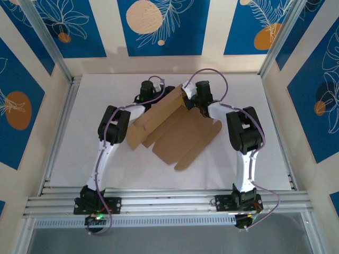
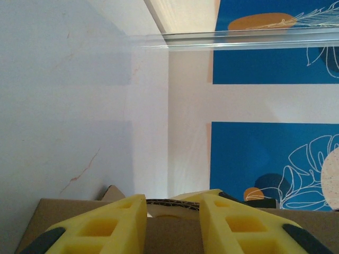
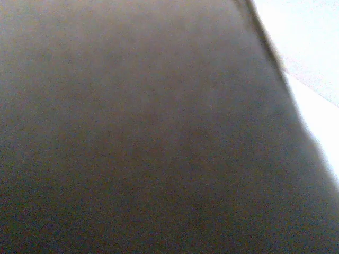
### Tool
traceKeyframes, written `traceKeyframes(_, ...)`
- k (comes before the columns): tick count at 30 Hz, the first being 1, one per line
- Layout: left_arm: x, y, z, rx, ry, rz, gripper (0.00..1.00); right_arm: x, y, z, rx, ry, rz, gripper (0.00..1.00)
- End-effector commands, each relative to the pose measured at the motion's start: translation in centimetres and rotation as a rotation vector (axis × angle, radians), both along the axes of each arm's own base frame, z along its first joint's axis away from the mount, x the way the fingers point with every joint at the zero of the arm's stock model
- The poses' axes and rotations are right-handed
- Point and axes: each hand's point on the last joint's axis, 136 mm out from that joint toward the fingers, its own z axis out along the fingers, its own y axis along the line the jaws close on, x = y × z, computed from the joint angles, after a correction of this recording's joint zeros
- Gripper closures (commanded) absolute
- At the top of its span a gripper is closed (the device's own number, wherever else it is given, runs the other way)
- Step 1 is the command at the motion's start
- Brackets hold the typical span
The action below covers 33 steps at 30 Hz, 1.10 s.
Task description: Fold the paper box
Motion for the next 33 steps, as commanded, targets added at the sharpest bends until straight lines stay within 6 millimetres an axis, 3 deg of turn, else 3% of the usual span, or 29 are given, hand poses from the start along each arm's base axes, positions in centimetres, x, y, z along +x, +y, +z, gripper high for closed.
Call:
traceKeyframes(1,-4.1,-4.1,2.9,-0.094,-0.082,-0.167,0.68,1.7,-1.1,1.8,-0.065,-0.070,-0.102,1.00)
traceKeyframes(7,-4.5,-4.7,4.1,-0.154,-0.062,-0.171,0.68,2.4,-0.1,3.3,0.039,-0.051,-0.160,0.98)
traceKeyframes(10,-3.9,-3.4,4.0,-0.120,-0.072,-0.149,0.69,2.1,-0.1,3.6,0.077,-0.062,-0.189,0.77)
traceKeyframes(13,-2.6,-0.6,4.1,-0.042,-0.100,-0.102,0.68,1.3,-0.7,4.1,0.112,-0.087,-0.201,0.54)
traceKeyframes(16,-1.7,2.5,4.5,0.060,-0.129,-0.056,0.66,0.5,-1.5,4.8,0.163,-0.092,-0.200,0.45)
traceKeyframes(25,-2.1,8.3,9.5,0.371,-0.281,0.038,0.59,-2.1,-4.5,6.5,0.180,-0.102,-0.253,0.42)
traceKeyframes(29,-3.8,10.6,12.5,0.527,-0.352,0.088,0.59,-4.3,-6.3,7.8,0.180,-0.090,-0.350,0.43)
traceKeyframes(33,-7.0,13.1,14.7,0.657,-0.360,0.167,0.59,-7.4,-7.7,11.5,0.155,-0.104,-0.467,0.51)
